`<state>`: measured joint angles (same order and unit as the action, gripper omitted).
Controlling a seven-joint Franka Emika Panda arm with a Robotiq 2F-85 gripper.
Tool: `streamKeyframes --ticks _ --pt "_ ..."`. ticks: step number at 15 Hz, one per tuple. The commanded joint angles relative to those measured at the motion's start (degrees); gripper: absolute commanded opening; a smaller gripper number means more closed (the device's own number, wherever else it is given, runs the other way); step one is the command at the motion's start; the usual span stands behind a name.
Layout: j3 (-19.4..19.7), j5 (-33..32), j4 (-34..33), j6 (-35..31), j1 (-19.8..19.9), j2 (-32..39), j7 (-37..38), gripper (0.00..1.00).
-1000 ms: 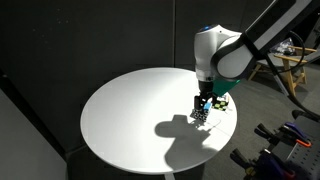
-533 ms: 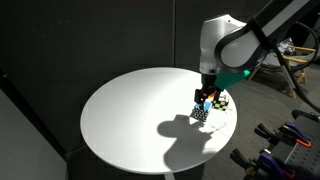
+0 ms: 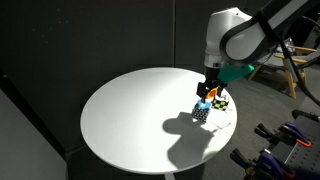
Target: Flip the white and blue block onto its left side then push it to the left
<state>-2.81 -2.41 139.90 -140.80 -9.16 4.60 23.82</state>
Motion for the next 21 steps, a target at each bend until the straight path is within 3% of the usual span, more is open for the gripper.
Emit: streamKeyframes --ticks 1,8,21 --pt "0.54 0.07 -0.77 -0.96 2.27 0.38 0.73 1.00" --pt "3.02 -1.34 -4.16 -3.28 4.52 4.90 2.70 1.00" --pt "7.91 -3.73 -12.91 -4.12 4.04 15.67 1.50 1.00"
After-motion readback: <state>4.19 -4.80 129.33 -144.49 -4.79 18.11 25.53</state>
